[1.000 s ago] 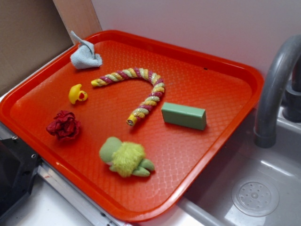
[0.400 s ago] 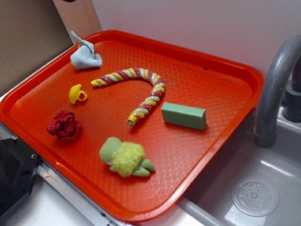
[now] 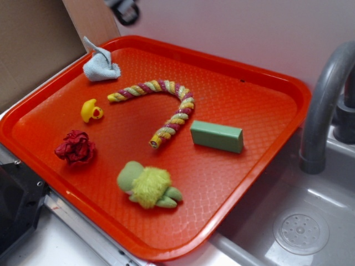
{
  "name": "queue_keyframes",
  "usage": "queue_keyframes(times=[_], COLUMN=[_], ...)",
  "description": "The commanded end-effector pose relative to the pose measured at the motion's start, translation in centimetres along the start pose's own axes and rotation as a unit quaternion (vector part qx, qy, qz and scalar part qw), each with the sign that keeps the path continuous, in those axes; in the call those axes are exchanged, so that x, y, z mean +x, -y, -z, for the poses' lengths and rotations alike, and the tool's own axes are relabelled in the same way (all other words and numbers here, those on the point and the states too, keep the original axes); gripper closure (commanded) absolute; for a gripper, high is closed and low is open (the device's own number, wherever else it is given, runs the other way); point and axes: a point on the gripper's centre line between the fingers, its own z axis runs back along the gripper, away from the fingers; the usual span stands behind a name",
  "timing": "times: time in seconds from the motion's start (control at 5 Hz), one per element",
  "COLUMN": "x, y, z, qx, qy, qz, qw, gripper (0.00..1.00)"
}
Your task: Grab the green block.
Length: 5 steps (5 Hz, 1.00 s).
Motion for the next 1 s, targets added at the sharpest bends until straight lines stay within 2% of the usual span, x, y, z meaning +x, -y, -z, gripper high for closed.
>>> queue_keyframes(times=[0.0,0.2,0.4,0.6,0.8], x=[1.8,1.6,1.5,1.2,0.6], y=[8.0,9.5,10.7,11.8,12.6], z=[2.0,3.4,4.8,7.6,9.6], qx=[-0.087,-0.095,-0.080,-0.101,-0.100], qy=[0.017,0.001,-0.025,-0.041,-0.064], qz=[0.161,0.187,0.208,0.245,0.261], qw=[0.983,0.978,0.975,0.963,0.958], gripper=[0.00,0.00,0.00,0.00,0.00])
